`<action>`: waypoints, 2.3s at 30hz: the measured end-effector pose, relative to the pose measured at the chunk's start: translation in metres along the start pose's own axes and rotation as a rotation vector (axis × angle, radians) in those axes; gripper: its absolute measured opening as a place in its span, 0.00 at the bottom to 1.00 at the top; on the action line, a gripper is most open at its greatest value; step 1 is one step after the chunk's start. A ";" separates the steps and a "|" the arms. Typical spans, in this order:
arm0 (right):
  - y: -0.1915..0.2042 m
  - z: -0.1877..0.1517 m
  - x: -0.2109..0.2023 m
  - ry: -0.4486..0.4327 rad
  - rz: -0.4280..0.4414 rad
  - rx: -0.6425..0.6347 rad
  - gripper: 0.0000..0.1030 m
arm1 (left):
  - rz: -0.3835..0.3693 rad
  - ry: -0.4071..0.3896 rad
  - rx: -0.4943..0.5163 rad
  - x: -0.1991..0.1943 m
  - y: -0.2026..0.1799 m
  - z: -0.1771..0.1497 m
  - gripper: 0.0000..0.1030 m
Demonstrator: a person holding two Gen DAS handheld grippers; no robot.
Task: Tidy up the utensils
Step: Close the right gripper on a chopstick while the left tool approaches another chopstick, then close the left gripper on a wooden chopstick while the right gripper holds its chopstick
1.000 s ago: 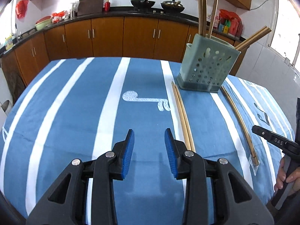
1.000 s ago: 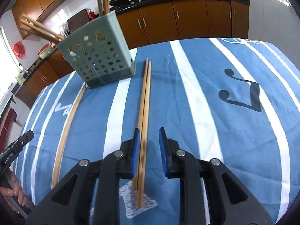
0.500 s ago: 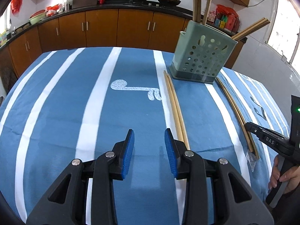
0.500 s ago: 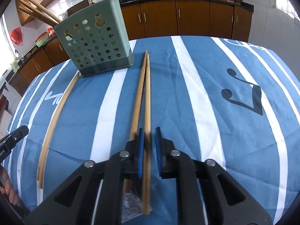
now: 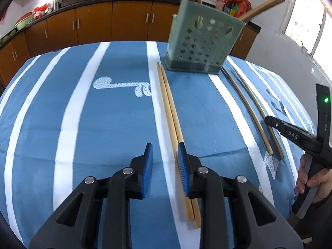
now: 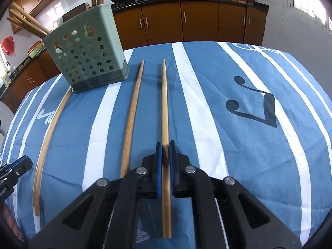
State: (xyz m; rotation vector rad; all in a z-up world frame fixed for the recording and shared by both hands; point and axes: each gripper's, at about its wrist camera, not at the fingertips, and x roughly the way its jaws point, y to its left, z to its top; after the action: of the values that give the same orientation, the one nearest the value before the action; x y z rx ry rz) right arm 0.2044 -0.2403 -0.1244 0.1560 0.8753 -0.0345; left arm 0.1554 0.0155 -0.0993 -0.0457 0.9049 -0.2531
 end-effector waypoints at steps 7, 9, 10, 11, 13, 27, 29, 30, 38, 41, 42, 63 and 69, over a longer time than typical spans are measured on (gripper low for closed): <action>0.000 -0.002 -0.001 -0.002 0.004 -0.011 0.08 | 0.039 0.015 0.045 0.009 -0.011 -0.001 0.18; 0.000 -0.002 -0.001 -0.002 0.005 -0.014 0.08 | 0.070 0.017 0.044 0.012 -0.009 0.000 0.13; 0.000 -0.002 -0.001 -0.002 0.005 -0.015 0.08 | 0.085 0.014 0.041 0.013 -0.008 0.001 0.13; 0.000 -0.003 -0.002 -0.002 0.003 -0.018 0.08 | 0.087 0.016 0.034 0.013 -0.007 0.002 0.13; 0.001 -0.003 -0.002 0.000 0.000 -0.025 0.08 | 0.088 0.019 0.024 0.013 -0.007 0.003 0.13; 0.000 -0.001 0.000 -0.008 0.006 -0.043 0.08 | 0.162 -0.024 -0.077 0.015 0.022 0.012 0.07; -0.002 0.003 0.003 -0.013 -0.008 -0.045 0.08 | 0.164 -0.028 -0.114 0.014 0.033 0.014 0.07; -0.003 0.005 0.005 -0.015 -0.012 -0.043 0.08 | 0.161 -0.029 -0.124 0.013 0.037 0.015 0.07; -0.007 0.006 0.007 -0.027 -0.024 -0.042 0.09 | 0.112 -0.051 -0.128 0.012 0.045 0.013 0.08; -0.007 0.006 0.007 -0.028 -0.026 -0.043 0.09 | 0.107 -0.052 -0.130 0.013 0.046 0.013 0.08; -0.006 0.006 0.006 -0.028 -0.023 -0.041 0.09 | 0.104 -0.053 -0.133 0.013 0.046 0.013 0.08; -0.003 0.005 0.007 -0.026 -0.026 -0.066 0.16 | 0.097 -0.055 -0.155 0.012 0.048 0.012 0.08; -0.002 0.005 0.007 -0.026 -0.026 -0.066 0.17 | 0.095 -0.056 -0.156 0.012 0.048 0.012 0.08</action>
State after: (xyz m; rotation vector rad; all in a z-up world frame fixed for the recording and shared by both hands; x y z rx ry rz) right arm 0.2125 -0.2433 -0.1268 0.0826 0.8510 -0.0315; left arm 0.1816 0.0588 -0.1081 -0.1532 0.8676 -0.0917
